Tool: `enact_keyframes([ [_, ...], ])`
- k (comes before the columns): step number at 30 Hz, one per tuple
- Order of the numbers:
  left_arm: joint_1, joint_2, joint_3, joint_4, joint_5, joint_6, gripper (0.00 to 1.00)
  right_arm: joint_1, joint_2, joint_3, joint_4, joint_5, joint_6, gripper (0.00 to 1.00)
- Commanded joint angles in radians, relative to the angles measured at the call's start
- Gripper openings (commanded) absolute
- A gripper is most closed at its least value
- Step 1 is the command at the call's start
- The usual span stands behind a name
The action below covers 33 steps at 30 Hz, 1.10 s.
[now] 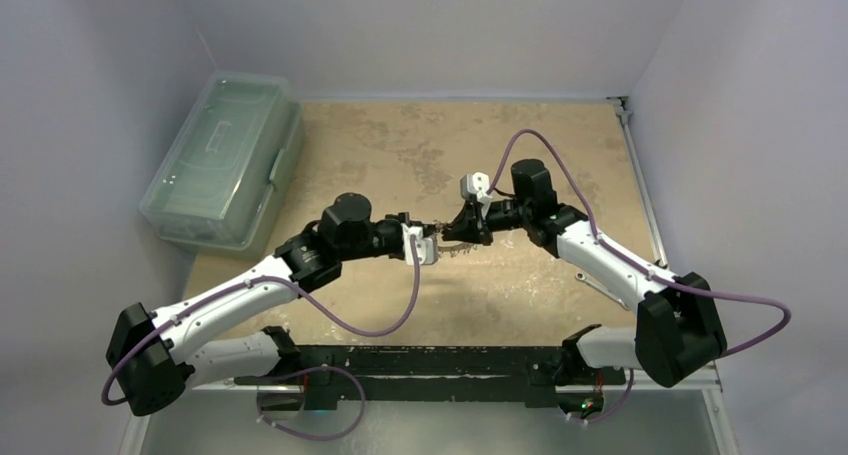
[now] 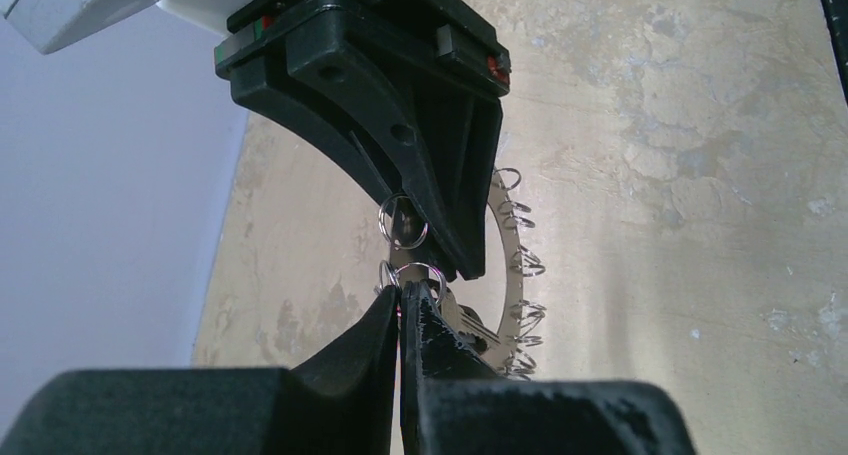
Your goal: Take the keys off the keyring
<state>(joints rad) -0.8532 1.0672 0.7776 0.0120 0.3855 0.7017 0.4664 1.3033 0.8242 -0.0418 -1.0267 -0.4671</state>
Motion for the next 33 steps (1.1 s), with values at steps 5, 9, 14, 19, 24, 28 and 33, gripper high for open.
enact_keyframes([
  [5,-0.009,0.118,0.217,-0.201,-0.198,-0.320,0.00,-0.004,-0.029,0.027,0.089,0.161,-0.011,0.00],
  [9,-0.009,0.210,0.331,-0.349,-0.256,-0.478,0.00,-0.004,-0.030,0.035,0.091,0.203,-0.071,0.00],
  [14,-0.009,0.307,0.467,-0.484,-0.281,-0.622,0.00,-0.003,-0.036,0.041,0.093,0.247,-0.137,0.00],
  [19,-0.009,0.372,0.554,-0.596,-0.285,-0.710,0.00,-0.004,-0.044,0.040,0.088,0.253,-0.191,0.00],
  [24,0.018,0.414,0.599,-0.663,-0.229,-0.795,0.00,-0.004,-0.053,0.046,0.046,0.223,-0.292,0.00],
  [28,0.099,0.422,0.597,-0.676,-0.163,-0.864,0.00,-0.003,-0.062,0.038,-0.002,0.213,-0.376,0.00],
  [33,0.205,0.463,0.599,-0.682,0.010,-0.953,0.00,-0.004,-0.064,0.025,-0.037,0.189,-0.443,0.00],
])
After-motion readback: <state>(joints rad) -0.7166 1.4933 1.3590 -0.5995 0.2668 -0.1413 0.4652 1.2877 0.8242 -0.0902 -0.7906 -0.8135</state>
